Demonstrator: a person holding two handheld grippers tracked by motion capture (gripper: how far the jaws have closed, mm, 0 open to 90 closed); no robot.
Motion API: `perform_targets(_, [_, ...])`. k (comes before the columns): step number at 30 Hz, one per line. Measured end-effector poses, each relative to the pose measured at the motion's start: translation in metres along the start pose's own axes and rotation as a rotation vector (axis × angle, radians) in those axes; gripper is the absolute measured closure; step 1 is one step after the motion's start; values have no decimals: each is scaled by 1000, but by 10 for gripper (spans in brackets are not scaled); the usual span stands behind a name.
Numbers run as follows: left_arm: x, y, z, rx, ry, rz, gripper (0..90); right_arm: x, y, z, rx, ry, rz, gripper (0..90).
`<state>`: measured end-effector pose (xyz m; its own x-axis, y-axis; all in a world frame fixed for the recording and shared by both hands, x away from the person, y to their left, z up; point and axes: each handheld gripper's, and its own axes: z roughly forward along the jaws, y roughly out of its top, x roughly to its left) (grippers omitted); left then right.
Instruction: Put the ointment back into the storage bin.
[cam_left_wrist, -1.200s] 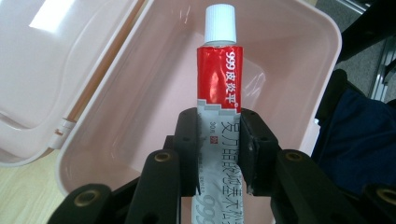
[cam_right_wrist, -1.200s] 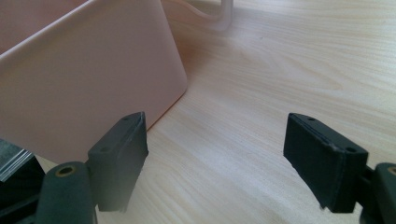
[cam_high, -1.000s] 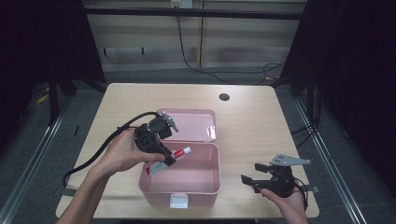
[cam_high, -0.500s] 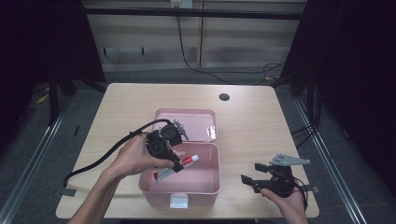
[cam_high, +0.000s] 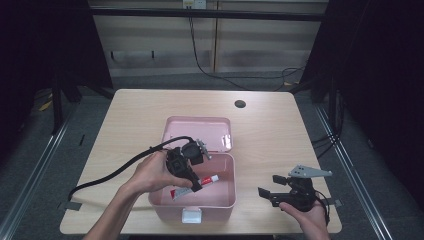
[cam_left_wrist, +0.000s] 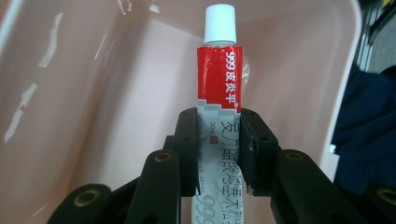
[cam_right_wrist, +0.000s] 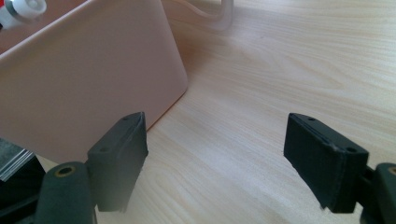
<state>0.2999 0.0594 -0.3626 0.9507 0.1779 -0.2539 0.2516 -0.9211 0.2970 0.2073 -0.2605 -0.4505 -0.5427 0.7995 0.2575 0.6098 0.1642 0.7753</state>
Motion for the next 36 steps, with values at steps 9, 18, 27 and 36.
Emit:
perform_targets(9, [-2,0,10,28,-13,30,709,0,-1,0,8,-3,8,212])
perform_targets(18, [-3,3,31,74,-18,53,709,0,-1,0,8,-4,6,212])
perform_targets(27, [-2,4,40,110,-53,70,709,0,-1,0,9,-4,7,212])
perform_targets(36, [2,6,47,117,-69,54,708,0,-1,0,8,-1,4,210])
